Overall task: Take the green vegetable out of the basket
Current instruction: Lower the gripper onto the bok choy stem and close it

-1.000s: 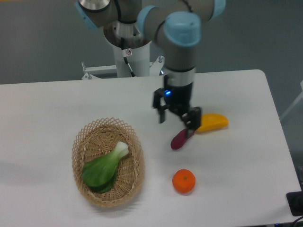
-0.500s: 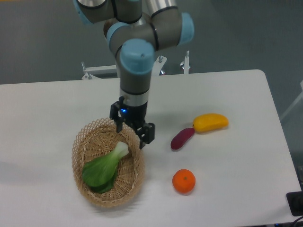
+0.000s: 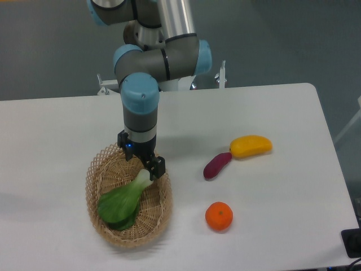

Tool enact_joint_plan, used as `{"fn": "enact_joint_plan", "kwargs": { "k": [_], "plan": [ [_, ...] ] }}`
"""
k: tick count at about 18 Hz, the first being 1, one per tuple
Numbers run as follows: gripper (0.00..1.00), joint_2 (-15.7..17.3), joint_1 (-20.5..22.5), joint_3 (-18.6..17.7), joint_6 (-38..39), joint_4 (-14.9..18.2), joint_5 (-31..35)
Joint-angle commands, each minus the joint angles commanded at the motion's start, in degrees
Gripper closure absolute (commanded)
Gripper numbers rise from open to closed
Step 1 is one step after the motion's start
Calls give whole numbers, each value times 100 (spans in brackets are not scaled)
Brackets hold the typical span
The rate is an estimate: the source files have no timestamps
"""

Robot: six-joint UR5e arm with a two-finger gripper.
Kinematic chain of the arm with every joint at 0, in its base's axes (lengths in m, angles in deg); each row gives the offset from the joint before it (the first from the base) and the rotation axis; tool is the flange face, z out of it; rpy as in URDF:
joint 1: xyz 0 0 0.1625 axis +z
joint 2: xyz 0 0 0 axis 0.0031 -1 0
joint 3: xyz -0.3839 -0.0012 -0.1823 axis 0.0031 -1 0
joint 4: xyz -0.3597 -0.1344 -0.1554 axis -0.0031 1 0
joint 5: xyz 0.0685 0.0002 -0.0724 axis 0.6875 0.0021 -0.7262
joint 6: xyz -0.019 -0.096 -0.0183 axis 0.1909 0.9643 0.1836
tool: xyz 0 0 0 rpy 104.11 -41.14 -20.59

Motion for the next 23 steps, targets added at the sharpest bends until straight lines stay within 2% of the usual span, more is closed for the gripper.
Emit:
{"fn": "enact_joint_plan", "kwargs": {
  "k": [12,17,20,22,23],
  "plan": [
    [0,-360,-44,123,-53,-35,18],
    [1,-404,-44,123,-53,-35,18],
    [35,-413,-79,132,-18,-61,158],
    [50,-404,-97,149,-18,-70,167],
    [54,-404,-97,150,-18,-79,167]
  ]
}}
